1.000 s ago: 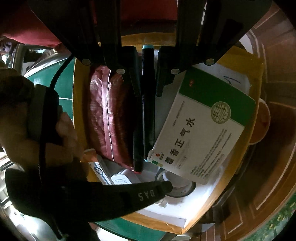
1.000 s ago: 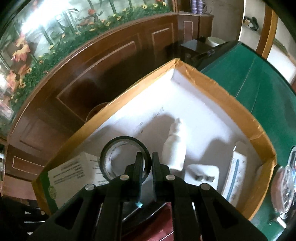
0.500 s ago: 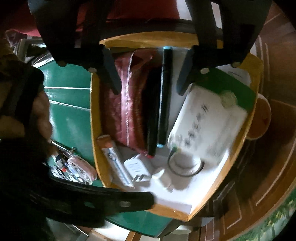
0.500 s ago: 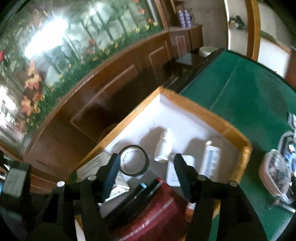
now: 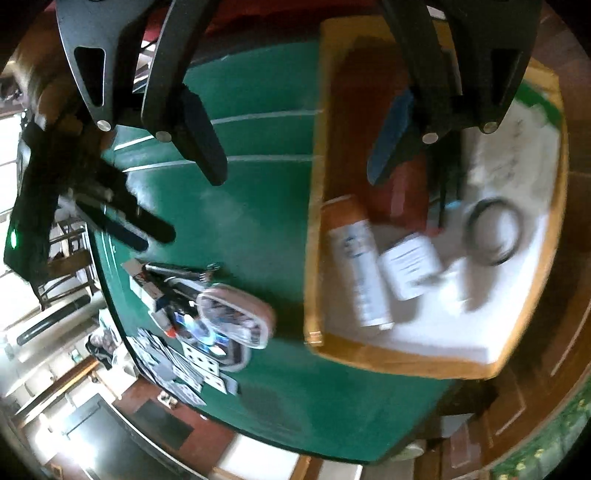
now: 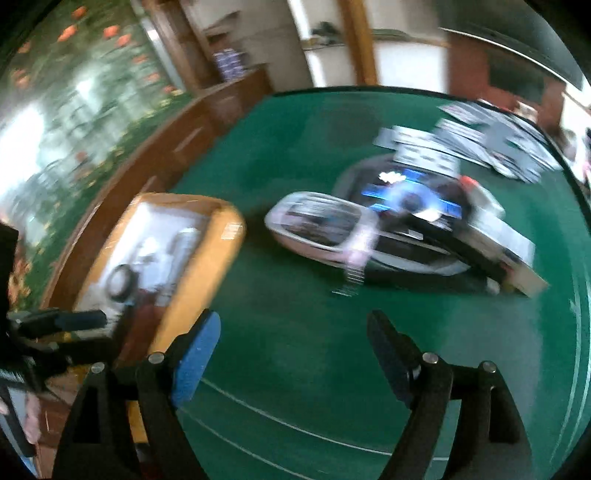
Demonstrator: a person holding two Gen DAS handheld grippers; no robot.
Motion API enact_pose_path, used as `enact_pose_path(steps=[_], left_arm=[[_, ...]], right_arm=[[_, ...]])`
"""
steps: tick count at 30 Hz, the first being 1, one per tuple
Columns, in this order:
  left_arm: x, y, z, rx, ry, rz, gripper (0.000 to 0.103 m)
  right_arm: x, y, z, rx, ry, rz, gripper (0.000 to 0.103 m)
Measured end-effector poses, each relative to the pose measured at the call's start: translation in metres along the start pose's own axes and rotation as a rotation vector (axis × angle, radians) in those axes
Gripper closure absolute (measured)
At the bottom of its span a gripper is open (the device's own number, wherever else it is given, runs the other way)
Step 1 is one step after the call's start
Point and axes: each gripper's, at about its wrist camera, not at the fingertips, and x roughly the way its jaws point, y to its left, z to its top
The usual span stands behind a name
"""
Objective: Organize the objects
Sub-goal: 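Reach the left tool to the clear pencil case and close on it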
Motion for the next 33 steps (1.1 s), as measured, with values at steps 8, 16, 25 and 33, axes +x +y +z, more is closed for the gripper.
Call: enact_pose_path(steps=[8, 16, 25, 33], left_arm=[[0.07, -0.06, 0.088, -0.232, 0.032, 0.014, 0.024], [0.12, -0.081, 0.134, -0.457, -0.084, 0.17, 0.021], [0.143, -0.089, 0.136, -0.483, -0.051, 0.335, 0.021], [0.119, -0.075, 0.115, -0.299, -0.072, 0.288, 0.021]], right_arm=[[-0.031, -0.054, -0.017, 0.102, -0.034, -0.006, 0.021], [-0.055, -0.09, -0.035, 0.122, -0.053, -0.002, 0.021], [-0.073, -0.139, -0.037, 0.11, -0.074, -0.016, 0.021], [-0.073, -0.155, -0.024, 0.035, -0.067, -0.006, 0.021]])
